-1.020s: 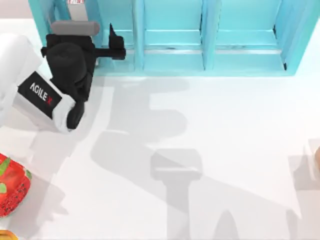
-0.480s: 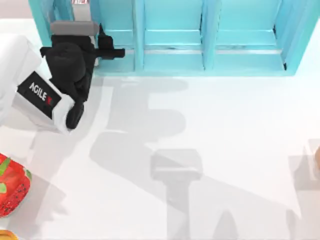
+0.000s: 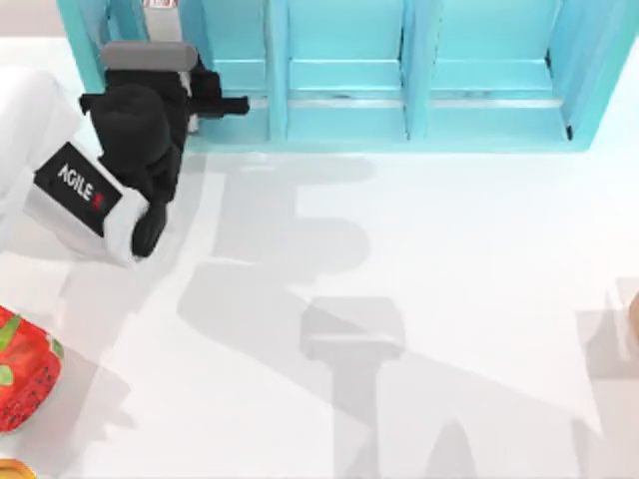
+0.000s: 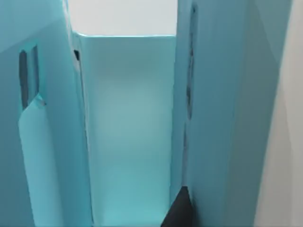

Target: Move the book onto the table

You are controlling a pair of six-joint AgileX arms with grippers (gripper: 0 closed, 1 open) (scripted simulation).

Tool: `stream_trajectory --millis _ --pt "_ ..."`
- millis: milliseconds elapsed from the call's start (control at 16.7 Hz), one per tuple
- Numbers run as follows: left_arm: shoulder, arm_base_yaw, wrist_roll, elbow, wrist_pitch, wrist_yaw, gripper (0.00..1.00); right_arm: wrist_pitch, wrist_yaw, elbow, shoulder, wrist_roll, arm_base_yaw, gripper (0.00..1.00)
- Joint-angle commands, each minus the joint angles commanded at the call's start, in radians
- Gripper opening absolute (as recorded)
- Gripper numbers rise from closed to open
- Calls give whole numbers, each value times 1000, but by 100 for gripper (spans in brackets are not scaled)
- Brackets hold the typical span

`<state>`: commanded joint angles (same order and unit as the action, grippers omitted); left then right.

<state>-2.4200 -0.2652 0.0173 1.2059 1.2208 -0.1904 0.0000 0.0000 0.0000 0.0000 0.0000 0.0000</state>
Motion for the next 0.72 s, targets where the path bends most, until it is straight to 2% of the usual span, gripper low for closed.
stream_trajectory --millis 480,720 --pt "11 -8 1 -7 -6 -2 0 0 0 0 0 0 0 100" --pt "137 -33 3 -84 -89 -29 0 0 0 0 0 0 0 100"
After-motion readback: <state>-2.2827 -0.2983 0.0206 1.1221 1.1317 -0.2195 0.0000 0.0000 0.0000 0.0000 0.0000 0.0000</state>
